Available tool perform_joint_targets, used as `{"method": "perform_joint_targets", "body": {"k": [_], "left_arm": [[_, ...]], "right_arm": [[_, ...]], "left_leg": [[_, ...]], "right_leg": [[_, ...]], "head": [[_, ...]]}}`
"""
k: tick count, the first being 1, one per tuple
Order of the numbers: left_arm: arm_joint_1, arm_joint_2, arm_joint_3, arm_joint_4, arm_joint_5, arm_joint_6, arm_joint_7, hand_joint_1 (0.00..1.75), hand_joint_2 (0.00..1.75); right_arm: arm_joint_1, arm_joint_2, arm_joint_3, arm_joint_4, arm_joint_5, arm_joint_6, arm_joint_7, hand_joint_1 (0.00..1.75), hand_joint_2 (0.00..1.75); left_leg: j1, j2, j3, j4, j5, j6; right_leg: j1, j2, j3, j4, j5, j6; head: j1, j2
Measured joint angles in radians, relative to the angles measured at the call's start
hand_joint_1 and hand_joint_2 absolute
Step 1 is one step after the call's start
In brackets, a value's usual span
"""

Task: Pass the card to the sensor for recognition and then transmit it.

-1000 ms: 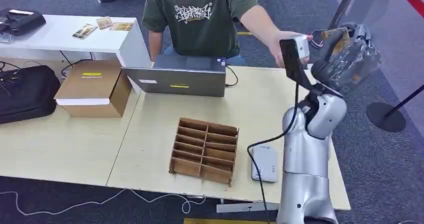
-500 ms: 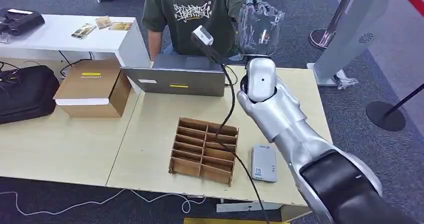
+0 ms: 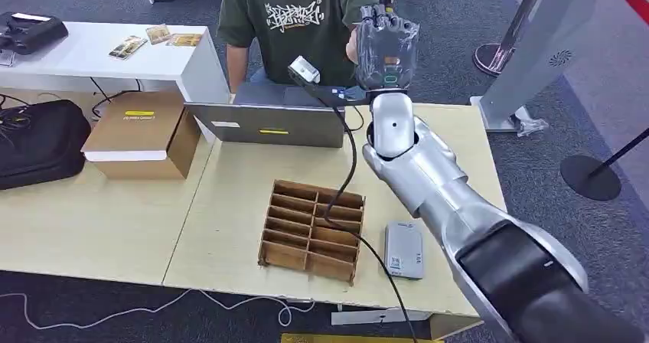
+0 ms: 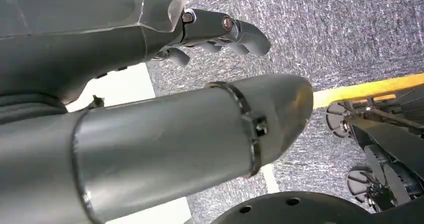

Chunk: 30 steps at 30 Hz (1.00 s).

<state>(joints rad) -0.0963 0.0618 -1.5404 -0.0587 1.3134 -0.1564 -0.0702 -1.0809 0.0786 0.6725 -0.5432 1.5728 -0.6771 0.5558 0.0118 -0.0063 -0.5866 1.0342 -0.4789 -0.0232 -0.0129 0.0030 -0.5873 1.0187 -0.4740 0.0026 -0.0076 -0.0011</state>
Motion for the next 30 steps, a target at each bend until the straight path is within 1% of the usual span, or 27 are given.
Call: {"method": "perform_joint_targets", "body": {"k": [8,9,10,17,23,30], "left_arm": [[0.000,0.000,0.000,0.000,-0.005,0.000,0.001,0.00,0.00],[0.000,0.000,0.000,0.000,-0.006,0.000,0.001,0.00,0.00],[0.000,0.001,0.000,-0.001,-0.008,0.000,0.001,0.00,0.00],[-0.001,0.002,0.000,-0.006,-0.008,-0.005,0.001,0.00,0.00],[-0.001,0.005,0.000,-0.007,-0.008,-0.005,0.001,0.00,0.00],[-0.001,0.005,0.000,-0.008,-0.011,-0.005,0.001,0.00,0.00]], "right_arm": [[0.000,-0.003,0.003,0.014,0.000,0.000,-0.003,1.75,1.75],[0.000,-0.003,0.003,0.014,0.000,0.000,-0.004,0.17,1.75],[-0.001,-0.003,0.003,0.019,0.000,0.000,-0.014,0.00,1.75],[-0.003,0.002,-0.009,0.061,0.000,0.000,-0.055,0.00,1.75],[-0.004,0.008,-0.024,0.092,0.000,0.000,-0.057,0.00,1.75],[0.000,0.007,-0.033,0.089,0.000,0.000,-0.055,0.00,1.75]], "left_leg": [[0.000,0.000,0.000,0.000,0.000,0.000],[0.000,0.000,0.000,0.000,0.000,0.000],[0.000,0.000,0.000,0.000,0.000,0.000],[0.000,0.000,0.000,0.000,0.000,0.000],[0.000,0.000,0.000,0.000,0.000,0.000],[0.000,0.000,0.000,0.000,0.000,0.000]], "right_leg": [[0.000,0.000,0.000,0.000,0.000,0.000],[0.000,0.000,0.000,0.000,0.000,0.000],[0.000,0.000,0.000,0.000,0.000,0.000],[0.000,0.000,0.000,0.000,0.000,0.000],[0.000,0.000,0.000,0.000,0.000,0.000],[0.000,0.000,0.000,0.000,0.000,0.000]], "head": [[0.000,0.000],[0.000,0.000],[0.000,0.000],[0.000,0.000],[0.000,0.000],[0.000,0.000]]}}
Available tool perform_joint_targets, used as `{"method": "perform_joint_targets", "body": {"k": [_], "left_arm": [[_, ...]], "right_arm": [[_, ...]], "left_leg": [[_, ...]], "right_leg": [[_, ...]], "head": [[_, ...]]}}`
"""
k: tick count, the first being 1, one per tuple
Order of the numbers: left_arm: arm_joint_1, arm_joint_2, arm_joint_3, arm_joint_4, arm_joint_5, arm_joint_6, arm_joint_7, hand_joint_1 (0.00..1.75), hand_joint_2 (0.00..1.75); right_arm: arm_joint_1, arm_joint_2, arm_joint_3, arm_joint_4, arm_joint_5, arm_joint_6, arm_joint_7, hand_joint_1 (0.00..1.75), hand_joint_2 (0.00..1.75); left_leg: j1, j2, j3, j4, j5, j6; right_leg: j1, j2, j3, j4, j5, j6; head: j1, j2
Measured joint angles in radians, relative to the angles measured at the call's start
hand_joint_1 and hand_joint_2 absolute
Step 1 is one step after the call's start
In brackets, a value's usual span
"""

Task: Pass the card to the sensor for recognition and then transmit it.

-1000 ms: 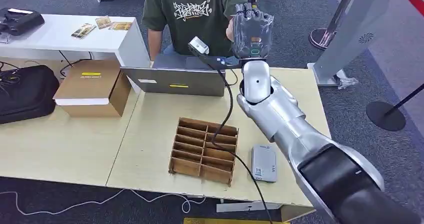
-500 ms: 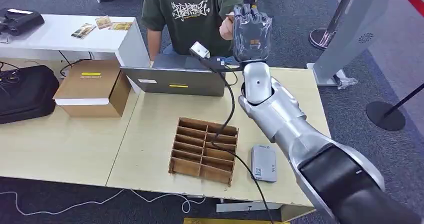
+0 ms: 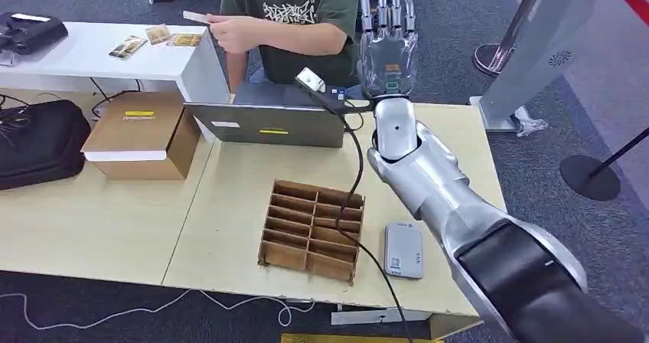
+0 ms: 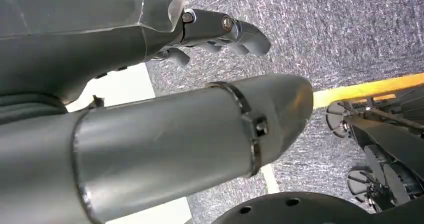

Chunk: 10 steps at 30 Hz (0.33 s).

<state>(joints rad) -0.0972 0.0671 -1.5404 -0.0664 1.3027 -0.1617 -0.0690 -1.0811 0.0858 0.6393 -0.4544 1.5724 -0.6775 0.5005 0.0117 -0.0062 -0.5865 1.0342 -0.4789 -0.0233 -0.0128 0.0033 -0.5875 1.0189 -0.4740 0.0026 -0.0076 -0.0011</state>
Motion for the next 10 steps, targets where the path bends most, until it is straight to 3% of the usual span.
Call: {"method": "perform_joint_targets", "body": {"k": [7,10], "left_arm": [[-0.001,0.001,0.000,0.000,0.022,0.003,0.009,0.00,0.00],[0.000,0.001,0.000,0.000,0.045,0.004,0.009,0.00,0.00]], "right_arm": [[0.113,-0.005,-0.123,-0.192,-0.001,0.000,-0.086,0.00,1.75],[0.229,-0.002,-0.227,-0.357,-0.041,0.000,-0.220,0.00,1.75]], "left_leg": [[0.000,0.000,0.000,0.000,0.000,0.000],[0.000,-0.001,-0.001,0.000,0.000,0.000]], "right_leg": [[0.000,0.000,0.000,0.000,0.000,0.000],[0.000,-0.001,0.000,0.000,0.000,0.000]], "head": [[0.001,0.000],[0.000,0.000]]}}
